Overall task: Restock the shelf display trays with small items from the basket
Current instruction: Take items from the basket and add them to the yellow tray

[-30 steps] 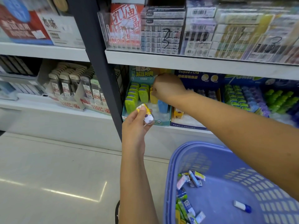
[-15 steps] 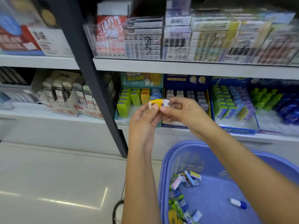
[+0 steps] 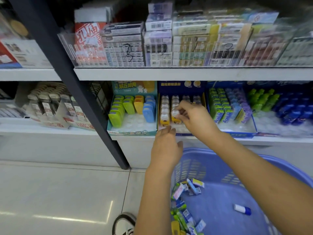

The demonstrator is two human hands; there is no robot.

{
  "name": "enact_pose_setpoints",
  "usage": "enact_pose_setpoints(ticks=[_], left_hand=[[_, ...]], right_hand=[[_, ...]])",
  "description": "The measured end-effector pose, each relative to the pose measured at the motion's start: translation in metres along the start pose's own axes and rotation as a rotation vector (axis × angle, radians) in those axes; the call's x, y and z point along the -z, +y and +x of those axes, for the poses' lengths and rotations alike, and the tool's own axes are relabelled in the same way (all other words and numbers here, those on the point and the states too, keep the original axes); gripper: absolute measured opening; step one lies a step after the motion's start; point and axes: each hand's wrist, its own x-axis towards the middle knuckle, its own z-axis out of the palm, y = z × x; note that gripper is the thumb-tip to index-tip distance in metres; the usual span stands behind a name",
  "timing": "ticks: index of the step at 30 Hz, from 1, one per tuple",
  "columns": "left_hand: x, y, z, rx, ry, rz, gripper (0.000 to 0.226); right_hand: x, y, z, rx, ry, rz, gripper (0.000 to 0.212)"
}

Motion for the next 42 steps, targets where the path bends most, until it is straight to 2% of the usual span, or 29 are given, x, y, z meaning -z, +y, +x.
enact_pose_setpoints(ticks=[7, 11, 14, 18, 20, 22, 24, 25, 26, 28, 31, 34, 36, 38, 42], left_hand=[[0.005, -0.002, 0.004, -0.006, -0.04, -0.022, 0.052], [0.008, -0.003, 0.004, -0.002, -0.079, -0.023, 0.055], [0.007, -0.003, 0.001, -0.006, -0.1, -0.017, 0.058], [0.002, -0.002, -0.004, -0.017, -0.119, 0.001, 0.061], [0.002, 0.001, -0.009, -0.018, -0.042, -0.035, 0.055], [0.002, 0.007, -0.016, -0.029, 0.164, -0.144, 0.037], [0.0, 0.017, -0.023, -0.04, 0.303, -0.221, 0.018], [-0.004, 0.02, -0.025, -0.03, 0.298, -0.2, 0.017], [-0.011, 0.023, -0.026, -0.014, 0.242, -0.148, 0.019], [-0.034, 0.024, -0.026, 0.027, 0.005, 0.025, 0.02], [-0.082, 0.015, -0.038, 0.09, -0.443, 0.232, 0.02], [-0.133, -0.001, -0.059, 0.185, -0.726, 0.307, 0.031], [-0.157, -0.01, -0.068, 0.293, -0.78, 0.294, 0.034], [-0.174, -0.021, -0.071, 0.401, -0.766, 0.267, 0.035], [-0.191, -0.041, -0.076, 0.384, -0.682, 0.323, 0.041]], right_hand=[[-0.005, 0.004, -0.002, -0.022, -0.007, 0.049, 0.015], [0.0, 0.003, 0.0, -0.03, 0.027, -0.036, 0.017], [0.008, 0.002, 0.007, -0.029, -0.085, -0.144, 0.021], [0.017, -0.002, 0.01, -0.009, -0.323, -0.441, 0.036], [0.02, -0.003, 0.0, 0.054, -0.374, -0.515, 0.054], [0.023, -0.004, -0.019, 0.069, -0.358, -0.454, 0.062], [0.021, 0.002, -0.046, 0.046, -0.224, -0.289, 0.049], [0.018, 0.009, -0.062, 0.012, -0.165, -0.184, 0.037], [0.013, 0.017, -0.08, -0.035, -0.163, -0.102, 0.027], [-0.004, 0.038, -0.119, -0.167, -0.347, -0.049, 0.02], [-0.036, 0.07, -0.175, -0.37, -0.747, -0.056, 0.028], [-0.072, 0.094, -0.215, -0.446, -0.955, 0.008, 0.039], [-0.093, 0.102, -0.229, -0.476, -1.035, 0.123, 0.041], [-0.108, 0.107, -0.237, -0.508, -1.05, 0.225, 0.04], [-0.133, 0.11, -0.244, -0.608, -1.008, 0.292, 0.038]])
